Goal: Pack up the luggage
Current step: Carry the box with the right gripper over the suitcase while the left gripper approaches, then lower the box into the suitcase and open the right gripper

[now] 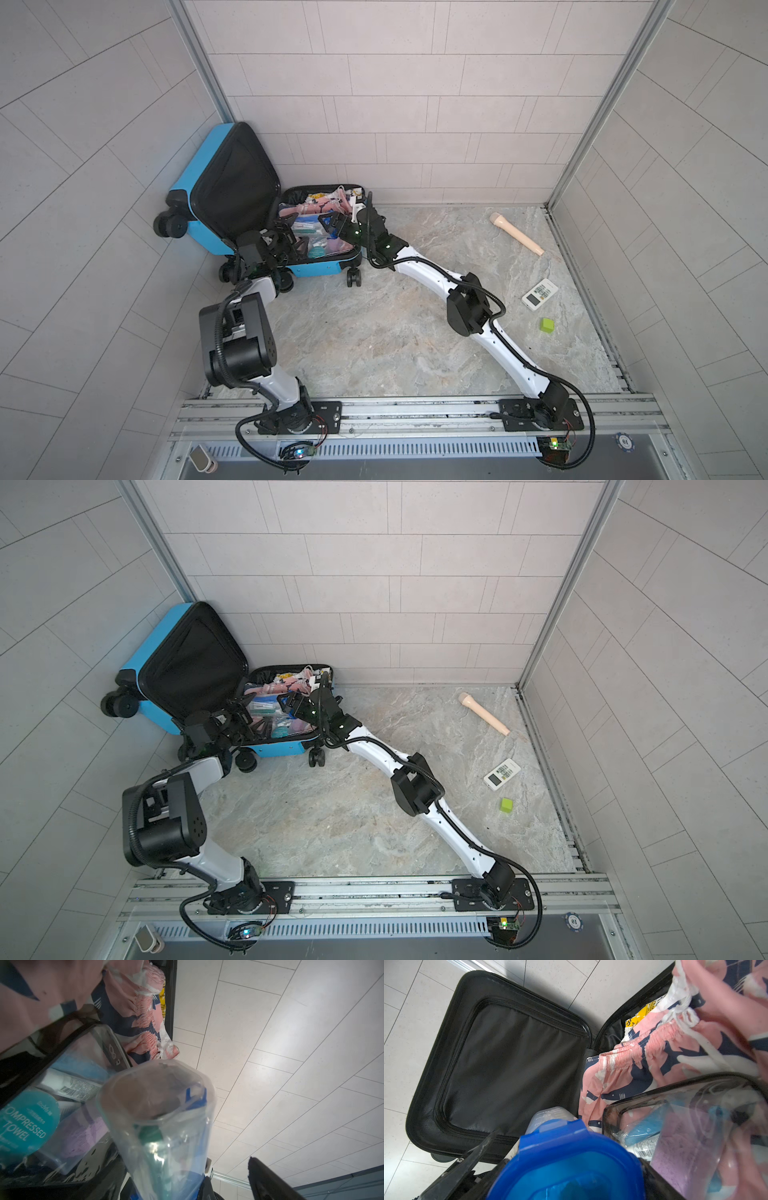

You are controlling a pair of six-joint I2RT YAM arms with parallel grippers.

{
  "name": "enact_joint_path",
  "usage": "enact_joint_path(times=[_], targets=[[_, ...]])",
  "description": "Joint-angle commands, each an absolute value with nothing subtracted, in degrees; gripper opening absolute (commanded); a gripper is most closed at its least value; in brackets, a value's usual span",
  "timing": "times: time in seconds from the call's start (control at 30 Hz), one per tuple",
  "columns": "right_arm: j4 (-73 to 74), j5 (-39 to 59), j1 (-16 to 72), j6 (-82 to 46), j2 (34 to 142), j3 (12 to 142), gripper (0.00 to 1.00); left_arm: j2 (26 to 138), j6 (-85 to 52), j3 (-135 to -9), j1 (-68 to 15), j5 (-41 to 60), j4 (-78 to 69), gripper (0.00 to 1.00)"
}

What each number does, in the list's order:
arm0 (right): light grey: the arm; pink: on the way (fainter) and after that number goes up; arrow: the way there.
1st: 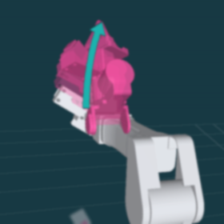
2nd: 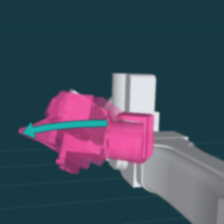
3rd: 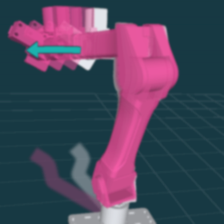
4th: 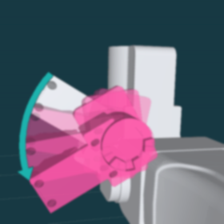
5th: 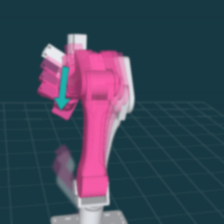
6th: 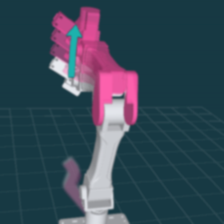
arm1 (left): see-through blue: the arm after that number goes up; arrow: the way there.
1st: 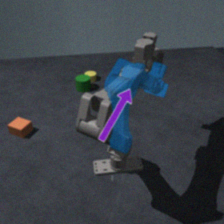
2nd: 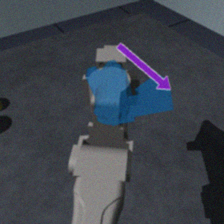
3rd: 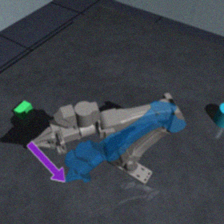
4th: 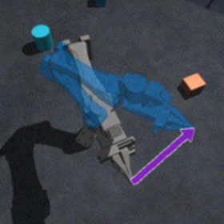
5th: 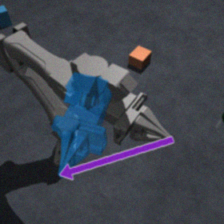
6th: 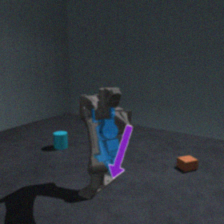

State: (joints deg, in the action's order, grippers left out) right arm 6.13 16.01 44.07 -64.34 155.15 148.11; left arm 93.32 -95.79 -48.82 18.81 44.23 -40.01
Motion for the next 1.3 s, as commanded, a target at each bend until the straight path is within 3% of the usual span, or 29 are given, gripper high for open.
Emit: enact_joint_path(times=[0.0,0.6,0.8,1.0,1.07,1.2,1.27], targets=[[10.5,18.8,45.8,-64.9,149.7,148.2,0.67,93.9,-99.1,-50.4,17.4,45.5,-45.4,0.98],[9.1,19.9,47.4,-61.1,143.5,143.4,0.65,92.4,-89.6,-51.7,16.3,43.7,-33.2,0.97],[7.5,20.1,48.3,-59.7,143.0,143.2,0.66,92.0,-89.7,-52.1,16.3,43.6,-33.3,0.85],[6.9,20.0,48.2,-59.5,142.7,143.1,0.67,90.8,-89.6,-52.6,16.3,43.9,-33.1,0.67],[6.8,20.0,48.0,-59.1,142.7,143.1,0.71,90.8,-89.6,-53.0,16.3,44.3,-33.2,0.62],[4.2,20.0,47.4,-57.7,141.3,143.2,0.94,90.6,-89.3,-54.0,16.5,44.6,-32.9,0.56],[1.4,19.9,46.9,-56.4,139.9,143.0,0.99,90.5,-88.8,-54.7,16.7,44.3,-32.2,0.55]])
